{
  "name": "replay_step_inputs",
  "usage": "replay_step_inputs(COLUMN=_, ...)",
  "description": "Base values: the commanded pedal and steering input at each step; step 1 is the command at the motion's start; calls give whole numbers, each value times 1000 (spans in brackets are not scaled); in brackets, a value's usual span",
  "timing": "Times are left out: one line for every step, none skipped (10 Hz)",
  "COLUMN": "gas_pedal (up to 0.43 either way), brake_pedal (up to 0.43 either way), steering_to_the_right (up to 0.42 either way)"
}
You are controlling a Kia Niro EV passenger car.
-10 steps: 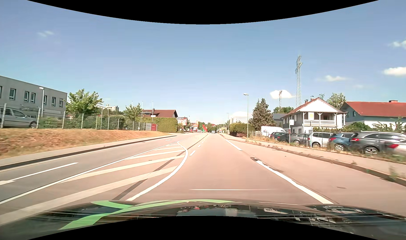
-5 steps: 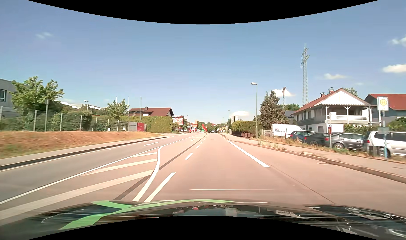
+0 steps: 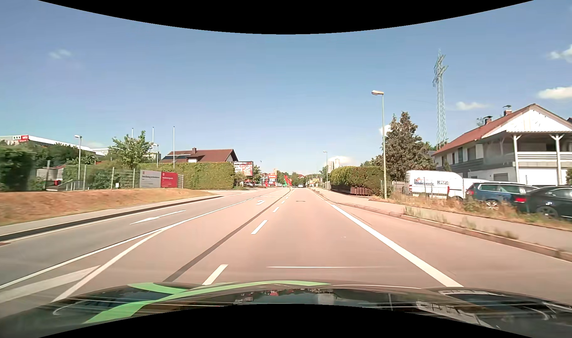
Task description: Follow the waypoints while adhering to traffic rules and regulations
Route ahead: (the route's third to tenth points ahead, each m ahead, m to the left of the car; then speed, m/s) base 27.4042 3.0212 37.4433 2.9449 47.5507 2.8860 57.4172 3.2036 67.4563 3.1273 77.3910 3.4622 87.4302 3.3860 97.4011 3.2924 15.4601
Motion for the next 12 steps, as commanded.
replay_step_inputs(gas_pedal=177, brake_pedal=0, steering_to_the_right=-2)
replay_step_inputs(gas_pedal=177, brake_pedal=0, steering_to_the_right=-1)
replay_step_inputs(gas_pedal=177, brake_pedal=0, steering_to_the_right=-2)
replay_step_inputs(gas_pedal=177, brake_pedal=0, steering_to_the_right=-3)
replay_step_inputs(gas_pedal=177, brake_pedal=0, steering_to_the_right=-3)
replay_step_inputs(gas_pedal=177, brake_pedal=0, steering_to_the_right=-3)
replay_step_inputs(gas_pedal=177, brake_pedal=0, steering_to_the_right=-3)
replay_step_inputs(gas_pedal=177, brake_pedal=0, steering_to_the_right=-3)
replay_step_inputs(gas_pedal=177, brake_pedal=0, steering_to_the_right=-3)
replay_step_inputs(gas_pedal=169, brake_pedal=0, steering_to_the_right=-3)
replay_step_inputs(gas_pedal=157, brake_pedal=0, steering_to_the_right=-3)
replay_step_inputs(gas_pedal=150, brake_pedal=0, steering_to_the_right=-3)
